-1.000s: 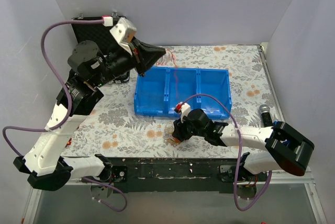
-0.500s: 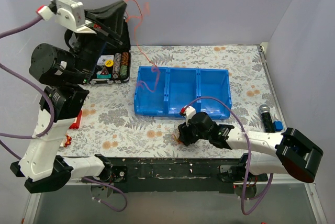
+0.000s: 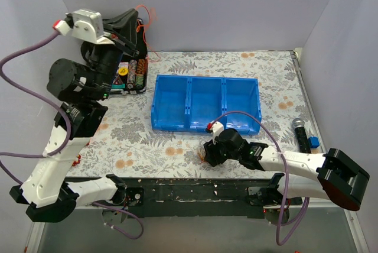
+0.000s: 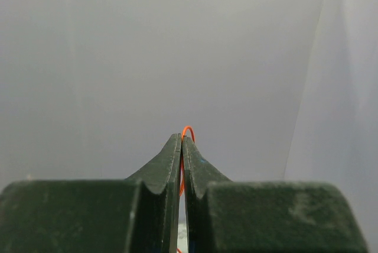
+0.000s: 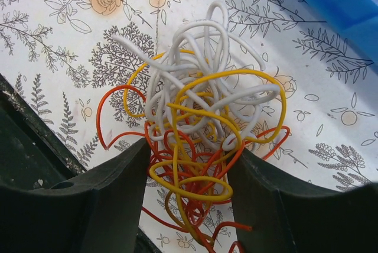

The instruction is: Untangle the cables

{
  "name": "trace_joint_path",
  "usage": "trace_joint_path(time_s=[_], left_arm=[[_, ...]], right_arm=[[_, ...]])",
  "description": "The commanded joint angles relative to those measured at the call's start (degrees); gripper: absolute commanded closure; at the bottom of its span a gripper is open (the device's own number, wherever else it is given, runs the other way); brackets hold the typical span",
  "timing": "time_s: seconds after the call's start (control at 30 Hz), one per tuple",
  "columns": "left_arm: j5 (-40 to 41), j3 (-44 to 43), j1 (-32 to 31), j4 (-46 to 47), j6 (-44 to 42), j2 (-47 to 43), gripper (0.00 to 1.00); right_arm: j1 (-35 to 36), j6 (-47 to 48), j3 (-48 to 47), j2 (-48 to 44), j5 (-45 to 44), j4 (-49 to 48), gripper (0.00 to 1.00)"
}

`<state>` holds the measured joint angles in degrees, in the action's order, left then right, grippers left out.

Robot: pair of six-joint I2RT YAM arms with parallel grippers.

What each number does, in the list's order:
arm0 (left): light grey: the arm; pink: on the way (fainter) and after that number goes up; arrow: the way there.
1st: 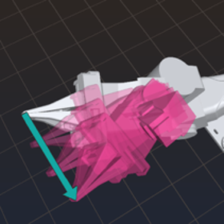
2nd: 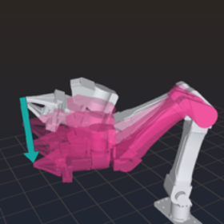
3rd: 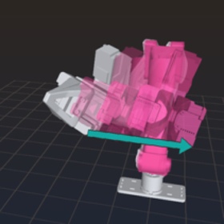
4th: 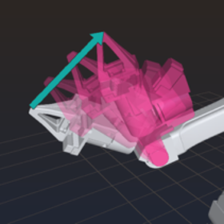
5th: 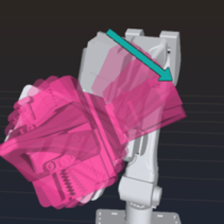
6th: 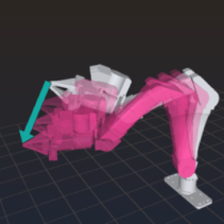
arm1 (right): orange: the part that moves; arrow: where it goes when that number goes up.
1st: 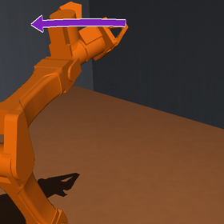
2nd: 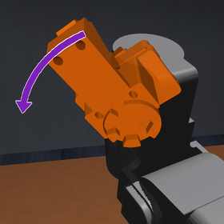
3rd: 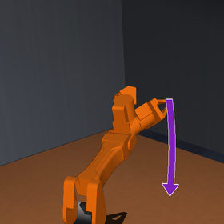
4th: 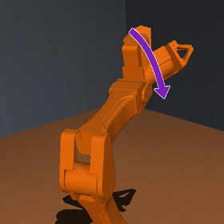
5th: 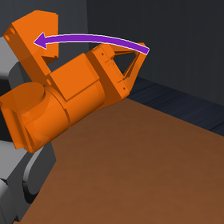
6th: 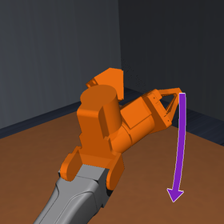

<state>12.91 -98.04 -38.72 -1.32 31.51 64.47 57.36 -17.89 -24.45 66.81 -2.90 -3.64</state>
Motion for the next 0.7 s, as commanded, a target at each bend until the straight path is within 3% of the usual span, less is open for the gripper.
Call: trace_joint_path(time_s=[0.0, 0.17, 0.43, 0.67], left_arm=[[1.68, 5.30, 0.14, 0.53, 0.48, -1.01, 1.00], [1.95, 10.14, 0.14, 0.97, 1.45, -0.92, 1.00], [4.32, 22.53, 1.36, 9.14, -1.18, -2.68, 1.00], [2.21, 26.23, 3.82, 9.49, -0.13, -1.01, 1.00]], right_arm=[[0.29, -0.21, 0.98, -2.55, -0.45, 0.65, 0.39], [0.20, -0.13, 1.51, -4.05, -0.09, 0.83, 0.40], [0.38, -0.65, 2.21, -6.42, -0.88, 1.18, 0.41], [0.29, -0.48, 2.30, -6.95, -1.41, 1.44, 0.41]])
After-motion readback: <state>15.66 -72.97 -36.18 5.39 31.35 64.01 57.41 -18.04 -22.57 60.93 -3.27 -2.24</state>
